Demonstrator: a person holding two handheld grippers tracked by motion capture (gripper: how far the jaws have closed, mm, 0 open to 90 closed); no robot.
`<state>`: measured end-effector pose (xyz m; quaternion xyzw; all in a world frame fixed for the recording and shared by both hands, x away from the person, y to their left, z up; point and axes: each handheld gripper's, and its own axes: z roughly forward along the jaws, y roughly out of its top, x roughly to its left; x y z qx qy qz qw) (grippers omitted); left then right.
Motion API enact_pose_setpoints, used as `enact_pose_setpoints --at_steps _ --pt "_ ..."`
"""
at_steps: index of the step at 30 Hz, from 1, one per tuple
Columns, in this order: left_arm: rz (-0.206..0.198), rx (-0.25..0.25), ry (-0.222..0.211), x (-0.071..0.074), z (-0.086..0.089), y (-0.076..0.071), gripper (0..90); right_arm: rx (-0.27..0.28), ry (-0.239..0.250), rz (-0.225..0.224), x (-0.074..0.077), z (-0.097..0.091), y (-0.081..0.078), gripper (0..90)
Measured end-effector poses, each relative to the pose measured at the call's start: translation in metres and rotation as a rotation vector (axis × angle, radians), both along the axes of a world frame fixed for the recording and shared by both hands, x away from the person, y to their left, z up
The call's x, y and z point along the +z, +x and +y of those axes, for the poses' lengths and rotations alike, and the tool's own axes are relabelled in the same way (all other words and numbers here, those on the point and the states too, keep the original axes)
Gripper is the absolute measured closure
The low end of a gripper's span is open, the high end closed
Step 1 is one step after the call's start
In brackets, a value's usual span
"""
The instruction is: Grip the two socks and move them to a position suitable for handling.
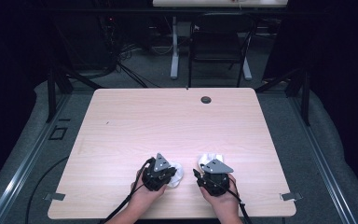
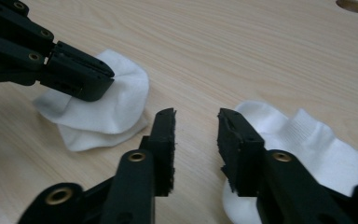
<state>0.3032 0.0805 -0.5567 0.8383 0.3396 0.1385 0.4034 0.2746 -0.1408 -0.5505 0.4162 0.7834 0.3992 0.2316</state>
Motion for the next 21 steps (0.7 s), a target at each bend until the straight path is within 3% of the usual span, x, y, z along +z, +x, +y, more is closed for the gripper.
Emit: enact_pose_setpoints --at_steps 1,3,4,6,8,15,21 --pt "0.0 0.0 0.0 0.0 0.0 0.0 86.3 0.0 0.0 0.0 0.0 0.0 0.0 68.6" --pt "-0.008 0.004 -0.023 0.006 0.006 -0.001 86.3 0.044 -0.002 0.005 0.001 0.006 0.001 78.7" --pt "-0.005 0.007 -0.055 0.011 0.013 -0.001 86.3 0.063 -0.003 0.012 0.001 0.009 0.002 82.1" --pt "0.004 0.011 -0.077 0.013 0.018 -0.001 86.3 0.111 0.013 0.039 -0.001 0.017 0.005 87.3" --pt "-0.005 0.016 -0.072 0.015 0.023 0.0 86.2 0.144 0.001 0.052 -0.001 0.024 0.009 89.9" --pt "-0.012 0.024 -0.081 0.016 0.033 0.0 86.2 0.211 -0.046 0.098 -0.016 0.052 0.02 90.0" --pt "-0.038 0.027 -0.058 0.016 0.033 -0.002 86.1 0.203 -0.095 0.097 -0.027 0.059 0.022 89.4"
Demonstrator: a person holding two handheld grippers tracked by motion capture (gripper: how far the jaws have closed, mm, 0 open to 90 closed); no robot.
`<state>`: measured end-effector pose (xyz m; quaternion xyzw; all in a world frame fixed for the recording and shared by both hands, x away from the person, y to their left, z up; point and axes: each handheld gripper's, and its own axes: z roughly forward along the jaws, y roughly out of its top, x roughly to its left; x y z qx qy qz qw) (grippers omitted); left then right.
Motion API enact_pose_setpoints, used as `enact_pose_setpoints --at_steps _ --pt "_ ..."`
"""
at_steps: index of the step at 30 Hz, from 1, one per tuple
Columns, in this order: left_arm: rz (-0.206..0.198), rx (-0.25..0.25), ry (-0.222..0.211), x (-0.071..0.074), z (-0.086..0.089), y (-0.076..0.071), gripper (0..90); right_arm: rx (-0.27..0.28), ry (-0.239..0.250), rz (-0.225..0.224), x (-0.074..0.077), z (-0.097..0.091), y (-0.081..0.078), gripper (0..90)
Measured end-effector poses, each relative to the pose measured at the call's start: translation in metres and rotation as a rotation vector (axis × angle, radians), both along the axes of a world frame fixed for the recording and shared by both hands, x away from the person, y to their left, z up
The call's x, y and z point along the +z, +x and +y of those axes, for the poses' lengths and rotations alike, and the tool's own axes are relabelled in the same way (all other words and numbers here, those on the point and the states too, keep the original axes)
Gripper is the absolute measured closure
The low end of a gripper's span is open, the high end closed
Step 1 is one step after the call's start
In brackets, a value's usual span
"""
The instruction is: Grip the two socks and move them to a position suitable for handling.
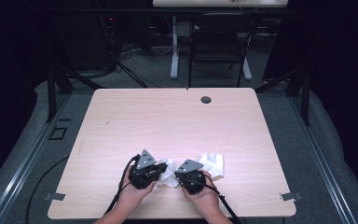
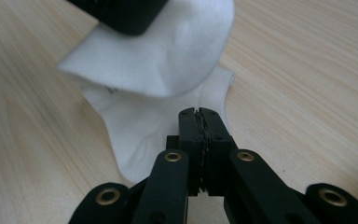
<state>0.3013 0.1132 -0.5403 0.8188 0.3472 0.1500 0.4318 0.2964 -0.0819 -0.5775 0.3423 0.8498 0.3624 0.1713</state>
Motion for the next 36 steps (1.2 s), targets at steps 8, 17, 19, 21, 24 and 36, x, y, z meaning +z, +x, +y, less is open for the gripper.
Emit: enact_pose_setpoints --at_steps 8,17,19,21,24,36 --pt "-0.035 0.029 0.066 0.002 0.015 -0.003 85.9 -0.008 -0.016 0.02 -0.002 -0.003 -0.001 90.0" --pt "-0.018 0.071 0.134 -0.002 0.04 -0.006 85.6 0.019 -0.099 -0.013 0.001 -0.002 -0.008 90.0" --pt "-0.007 0.075 0.142 -0.004 0.044 -0.008 85.1 0.015 -0.102 -0.014 0.001 -0.002 -0.009 90.0" --pt "0.0 0.083 0.155 -0.006 0.047 -0.01 83.3 0.014 -0.104 -0.013 0.001 -0.002 -0.01 90.0" --pt "-0.018 0.112 0.161 -0.007 0.056 -0.014 79.5 0.012 -0.117 -0.019 0.001 -0.001 -0.012 90.0" --pt "-0.06 0.072 0.154 -0.001 0.042 -0.018 72.9 0.001 -0.135 -0.022 0.001 0.003 -0.015 90.0"
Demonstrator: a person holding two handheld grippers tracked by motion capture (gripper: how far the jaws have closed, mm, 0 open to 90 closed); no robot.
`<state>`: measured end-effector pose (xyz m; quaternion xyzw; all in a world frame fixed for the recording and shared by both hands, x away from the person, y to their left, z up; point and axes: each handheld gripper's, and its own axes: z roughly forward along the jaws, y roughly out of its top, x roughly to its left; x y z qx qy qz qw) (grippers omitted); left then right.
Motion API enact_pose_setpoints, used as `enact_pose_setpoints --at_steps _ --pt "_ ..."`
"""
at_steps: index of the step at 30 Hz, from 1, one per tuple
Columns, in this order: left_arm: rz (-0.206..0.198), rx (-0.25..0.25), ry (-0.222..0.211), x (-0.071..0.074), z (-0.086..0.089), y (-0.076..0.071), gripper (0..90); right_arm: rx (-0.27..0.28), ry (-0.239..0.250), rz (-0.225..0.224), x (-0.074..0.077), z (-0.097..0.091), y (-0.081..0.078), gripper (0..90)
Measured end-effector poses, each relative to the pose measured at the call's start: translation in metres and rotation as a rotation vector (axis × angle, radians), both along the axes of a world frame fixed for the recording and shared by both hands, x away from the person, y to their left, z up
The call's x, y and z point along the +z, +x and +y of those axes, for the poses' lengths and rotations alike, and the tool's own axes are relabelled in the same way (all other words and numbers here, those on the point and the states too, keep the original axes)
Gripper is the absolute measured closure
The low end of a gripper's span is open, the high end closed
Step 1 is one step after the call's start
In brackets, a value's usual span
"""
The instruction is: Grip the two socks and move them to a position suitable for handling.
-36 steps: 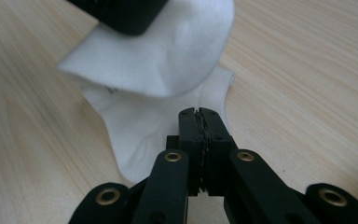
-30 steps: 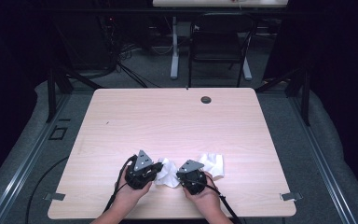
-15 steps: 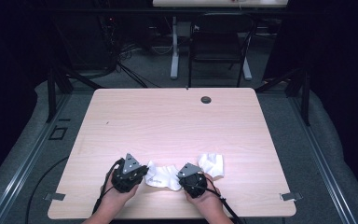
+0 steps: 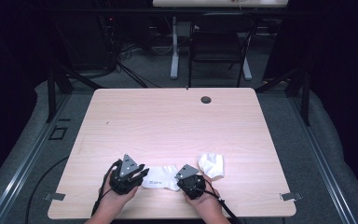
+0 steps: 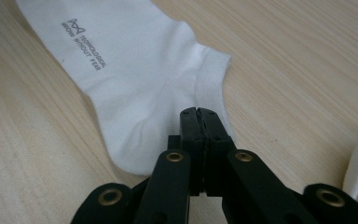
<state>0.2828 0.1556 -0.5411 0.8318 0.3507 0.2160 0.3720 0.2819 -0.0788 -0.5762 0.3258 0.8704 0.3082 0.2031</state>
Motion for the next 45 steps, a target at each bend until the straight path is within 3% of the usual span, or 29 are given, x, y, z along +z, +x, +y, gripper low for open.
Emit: enact_pose_setpoints --at_steps 1,4,5,11,14,17,20,24,31,37,40,41,44,45 --pt "0.013 -0.002 0.025 -0.006 0.0 0.001 72.3 -0.003 0.003 0.007 0.0 -0.001 0.0 90.0" --pt "0.038 0.011 0.028 -0.013 0.003 0.004 71.9 -0.01 0.012 0.011 0.0 -0.001 0.0 90.0" --pt "0.066 0.023 0.037 -0.018 0.007 0.006 71.4 -0.011 0.012 0.015 0.0 -0.002 -0.001 90.0" --pt "0.108 0.044 0.068 -0.027 0.018 0.008 69.0 -0.016 0.016 0.023 0.001 -0.005 -0.001 88.6" --pt "0.122 0.04 0.079 -0.03 0.02 0.008 67.8 -0.016 0.022 0.032 0.001 -0.007 -0.001 88.4" --pt "0.112 0.034 0.085 -0.033 0.02 0.008 67.2 -0.02 0.03 0.034 0.001 -0.008 -0.001 88.3" --pt "0.116 0.014 0.081 -0.034 0.02 0.007 75.5 -0.019 0.027 0.035 0.001 -0.008 -0.002 88.3" --pt "0.104 -0.018 0.107 -0.034 0.015 0.003 85.3 -0.019 0.024 0.03 0.001 -0.009 -0.002 88.4" --pt "0.164 -0.016 0.043 -0.033 0.023 -0.002 87.4 -0.009 0.026 0.055 0.002 -0.015 -0.005 89.4" --pt "0.177 -0.021 0.035 -0.032 0.023 -0.007 87.1 -0.01 0.031 0.083 0.004 -0.017 -0.006 89.6" --pt "0.175 -0.014 0.01 -0.031 0.023 -0.009 85.6 -0.014 0.036 0.104 0.006 -0.019 -0.006 86.8" --pt "0.169 -0.013 -0.005 -0.029 0.024 -0.009 83.7 -0.019 0.04 0.097 0.009 -0.021 -0.005 85.6" --pt "0.139 0.009 -0.057 -0.02 0.028 -0.008 76.0 -0.092 0.138 0.015 0.028 -0.04 -0.001 79.5" --pt "0.124 0.017 -0.067 -0.017 0.029 -0.007 74.1 -0.112 0.14 -0.001 0.032 -0.045 0.0 79.1"
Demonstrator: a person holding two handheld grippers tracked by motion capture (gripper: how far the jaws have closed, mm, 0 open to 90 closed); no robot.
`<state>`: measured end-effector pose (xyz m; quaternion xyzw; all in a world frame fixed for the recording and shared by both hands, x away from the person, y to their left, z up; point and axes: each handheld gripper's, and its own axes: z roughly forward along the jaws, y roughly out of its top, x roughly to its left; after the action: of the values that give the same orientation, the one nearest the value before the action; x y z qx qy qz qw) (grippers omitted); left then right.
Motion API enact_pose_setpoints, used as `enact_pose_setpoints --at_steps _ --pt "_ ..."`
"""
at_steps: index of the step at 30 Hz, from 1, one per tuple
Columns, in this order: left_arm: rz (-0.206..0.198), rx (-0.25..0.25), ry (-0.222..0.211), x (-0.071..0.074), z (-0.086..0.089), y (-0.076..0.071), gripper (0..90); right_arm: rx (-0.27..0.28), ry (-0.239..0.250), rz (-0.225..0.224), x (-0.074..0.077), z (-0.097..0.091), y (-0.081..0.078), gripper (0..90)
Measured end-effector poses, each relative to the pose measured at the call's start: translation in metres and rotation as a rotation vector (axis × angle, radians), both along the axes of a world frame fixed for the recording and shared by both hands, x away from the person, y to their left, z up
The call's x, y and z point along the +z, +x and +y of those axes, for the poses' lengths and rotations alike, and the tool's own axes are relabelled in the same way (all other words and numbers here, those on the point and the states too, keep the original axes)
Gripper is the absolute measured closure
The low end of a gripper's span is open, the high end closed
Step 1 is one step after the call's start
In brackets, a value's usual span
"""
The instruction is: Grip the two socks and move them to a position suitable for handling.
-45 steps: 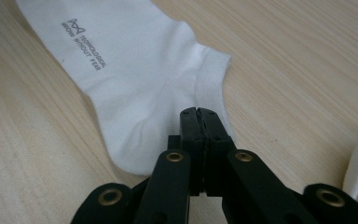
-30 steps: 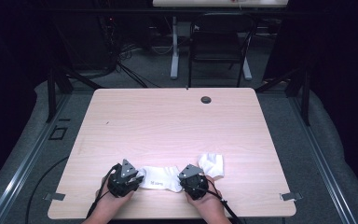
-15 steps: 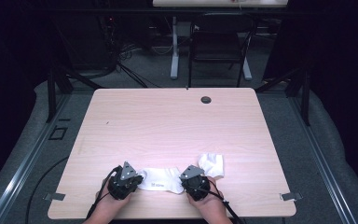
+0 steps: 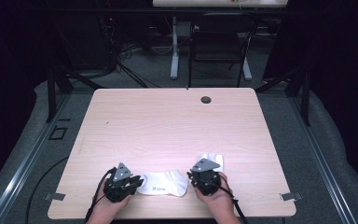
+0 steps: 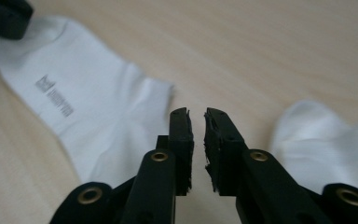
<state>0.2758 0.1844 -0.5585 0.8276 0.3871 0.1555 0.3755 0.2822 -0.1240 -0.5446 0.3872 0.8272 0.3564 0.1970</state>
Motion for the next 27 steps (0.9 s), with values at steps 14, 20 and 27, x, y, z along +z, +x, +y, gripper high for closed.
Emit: enact_pose_setpoints --at_steps 14,20,27 --pt "-0.042 0.029 0.013 0.0 0.004 0.008 60.2 -0.164 -0.007 -0.017 -0.008 -0.033 0.023 55.5" --pt "-0.04 0.031 0.015 0.0 0.004 0.008 60.1 -0.168 -0.094 0.045 -0.021 -0.027 0.029 63.3" --pt "-0.035 0.034 0.001 0.0 0.005 0.012 60.0 -0.118 -0.04 0.073 -0.022 -0.023 0.045 85.6"
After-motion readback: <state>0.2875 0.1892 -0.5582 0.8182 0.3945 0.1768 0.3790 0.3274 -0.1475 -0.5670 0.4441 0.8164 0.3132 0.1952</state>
